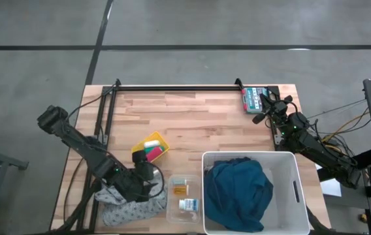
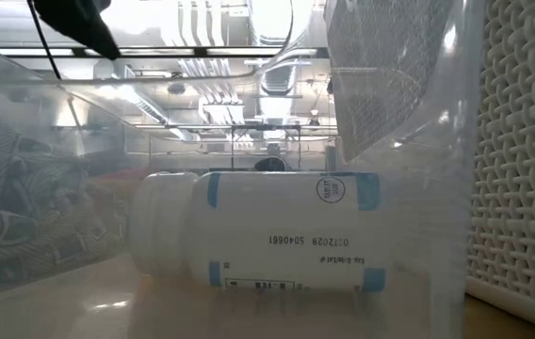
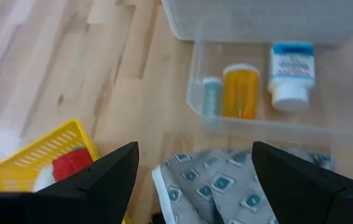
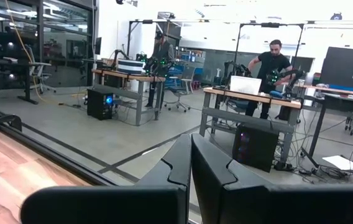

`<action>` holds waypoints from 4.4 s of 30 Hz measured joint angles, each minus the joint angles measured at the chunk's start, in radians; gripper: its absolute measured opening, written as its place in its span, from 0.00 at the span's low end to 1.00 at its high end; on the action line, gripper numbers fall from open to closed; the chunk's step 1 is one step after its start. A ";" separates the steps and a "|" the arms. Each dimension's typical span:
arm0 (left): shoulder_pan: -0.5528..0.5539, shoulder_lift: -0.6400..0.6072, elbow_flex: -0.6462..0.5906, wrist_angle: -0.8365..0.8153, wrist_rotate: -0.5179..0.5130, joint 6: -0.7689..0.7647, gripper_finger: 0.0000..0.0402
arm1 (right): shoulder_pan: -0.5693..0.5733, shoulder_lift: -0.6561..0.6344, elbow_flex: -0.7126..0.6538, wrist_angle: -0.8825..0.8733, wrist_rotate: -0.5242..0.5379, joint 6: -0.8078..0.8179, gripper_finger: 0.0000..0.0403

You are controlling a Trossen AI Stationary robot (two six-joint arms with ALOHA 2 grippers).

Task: Pick & Place Medicine items
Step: Put the light blue patient gown into the white laundry bin

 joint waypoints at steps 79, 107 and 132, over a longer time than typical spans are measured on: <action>-0.169 0.138 -0.001 -0.124 0.510 -0.335 0.79 | 0.000 0.000 0.000 0.000 0.000 0.000 0.02; -0.197 0.138 0.000 0.025 0.461 -0.421 0.79 | 0.000 0.000 0.000 0.000 0.000 0.000 0.02; -0.200 0.138 -0.143 0.116 0.438 -0.495 0.79 | 0.000 0.000 0.000 0.000 0.000 0.000 0.02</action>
